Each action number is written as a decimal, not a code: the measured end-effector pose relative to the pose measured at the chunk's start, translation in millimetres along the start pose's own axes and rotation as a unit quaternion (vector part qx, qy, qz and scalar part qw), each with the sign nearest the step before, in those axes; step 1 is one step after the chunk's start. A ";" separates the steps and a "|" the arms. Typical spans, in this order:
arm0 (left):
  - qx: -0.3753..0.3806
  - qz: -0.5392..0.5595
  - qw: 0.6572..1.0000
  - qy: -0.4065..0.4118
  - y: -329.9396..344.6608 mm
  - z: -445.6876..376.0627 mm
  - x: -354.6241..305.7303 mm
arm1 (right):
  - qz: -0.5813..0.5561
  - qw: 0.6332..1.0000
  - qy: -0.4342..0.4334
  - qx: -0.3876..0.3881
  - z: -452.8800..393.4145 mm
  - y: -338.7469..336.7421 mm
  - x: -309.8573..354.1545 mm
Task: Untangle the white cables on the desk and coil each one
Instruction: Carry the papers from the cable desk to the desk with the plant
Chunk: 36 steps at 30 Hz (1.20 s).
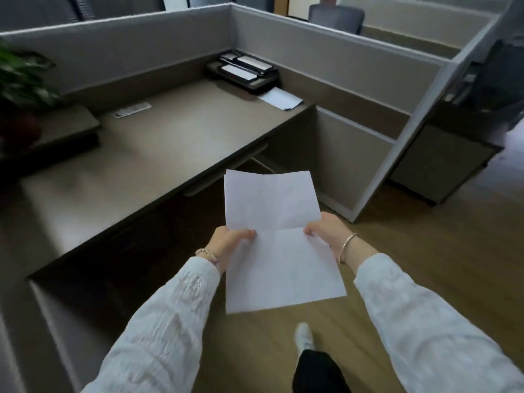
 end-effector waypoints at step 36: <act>-0.418 0.136 0.893 -0.100 -378.2 -244.2 -146.7 | 0.190 0.929 -0.039 0.316 -368.6 459.7 236.3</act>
Point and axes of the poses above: each hand's wrist, its own z-axis away from the middle knuckle, its own y-axis out of the palm, x = y × z, the point moved 2 cm from there along -z, towards the middle knuckle, and after that the axes turned 4 degrees about -y, right-handed, at the moved point
